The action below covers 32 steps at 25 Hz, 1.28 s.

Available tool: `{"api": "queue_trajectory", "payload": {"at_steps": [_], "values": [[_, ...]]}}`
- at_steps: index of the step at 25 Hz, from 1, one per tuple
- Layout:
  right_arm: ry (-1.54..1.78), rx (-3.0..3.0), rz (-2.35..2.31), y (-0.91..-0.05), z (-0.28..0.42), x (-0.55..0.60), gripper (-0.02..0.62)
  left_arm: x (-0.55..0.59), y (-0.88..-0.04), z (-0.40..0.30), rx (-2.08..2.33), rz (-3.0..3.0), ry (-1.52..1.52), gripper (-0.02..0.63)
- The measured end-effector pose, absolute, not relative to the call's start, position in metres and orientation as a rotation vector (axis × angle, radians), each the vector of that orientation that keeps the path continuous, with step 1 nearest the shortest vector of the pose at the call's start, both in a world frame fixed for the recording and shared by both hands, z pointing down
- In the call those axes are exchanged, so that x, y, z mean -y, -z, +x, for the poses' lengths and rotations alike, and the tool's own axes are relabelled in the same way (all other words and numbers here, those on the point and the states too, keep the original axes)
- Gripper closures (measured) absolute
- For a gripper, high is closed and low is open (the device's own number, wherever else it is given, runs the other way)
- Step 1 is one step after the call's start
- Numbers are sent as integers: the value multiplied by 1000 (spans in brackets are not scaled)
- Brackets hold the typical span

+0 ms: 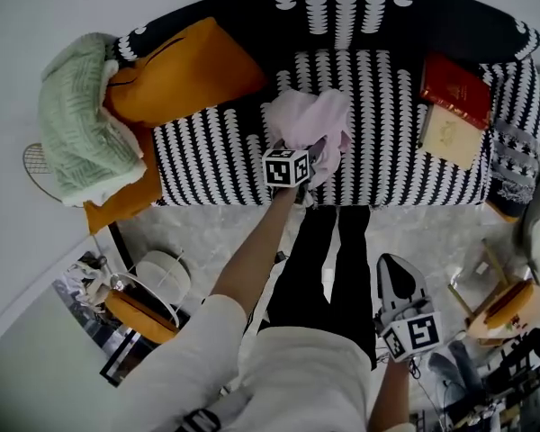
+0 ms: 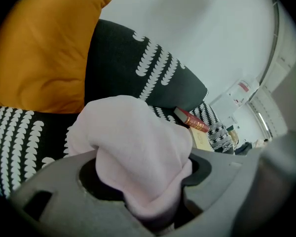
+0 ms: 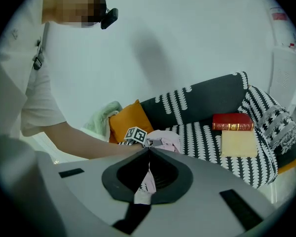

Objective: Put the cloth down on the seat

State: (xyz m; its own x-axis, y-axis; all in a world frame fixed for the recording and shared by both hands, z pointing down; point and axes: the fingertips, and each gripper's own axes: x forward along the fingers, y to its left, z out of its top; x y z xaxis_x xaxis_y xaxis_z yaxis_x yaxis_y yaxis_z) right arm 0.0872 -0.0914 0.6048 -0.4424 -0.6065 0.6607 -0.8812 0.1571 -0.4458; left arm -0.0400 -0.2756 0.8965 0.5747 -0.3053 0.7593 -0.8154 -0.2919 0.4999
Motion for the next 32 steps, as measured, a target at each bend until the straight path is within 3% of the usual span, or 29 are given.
{"api": "queue_trajectory", "payload": {"at_steps": [11,25,32], "values": [[-1203,2084,1446,-611,81,79,588,275,-937,-45,927,1781,-778,272],[-1223,2094,1442,-612,72,73,588,269,-940,-54,944,1750,-841,119],[-1176,2120,1444,-591,66,75,588,262,-911,-63,939,1781,-852,107]]}}
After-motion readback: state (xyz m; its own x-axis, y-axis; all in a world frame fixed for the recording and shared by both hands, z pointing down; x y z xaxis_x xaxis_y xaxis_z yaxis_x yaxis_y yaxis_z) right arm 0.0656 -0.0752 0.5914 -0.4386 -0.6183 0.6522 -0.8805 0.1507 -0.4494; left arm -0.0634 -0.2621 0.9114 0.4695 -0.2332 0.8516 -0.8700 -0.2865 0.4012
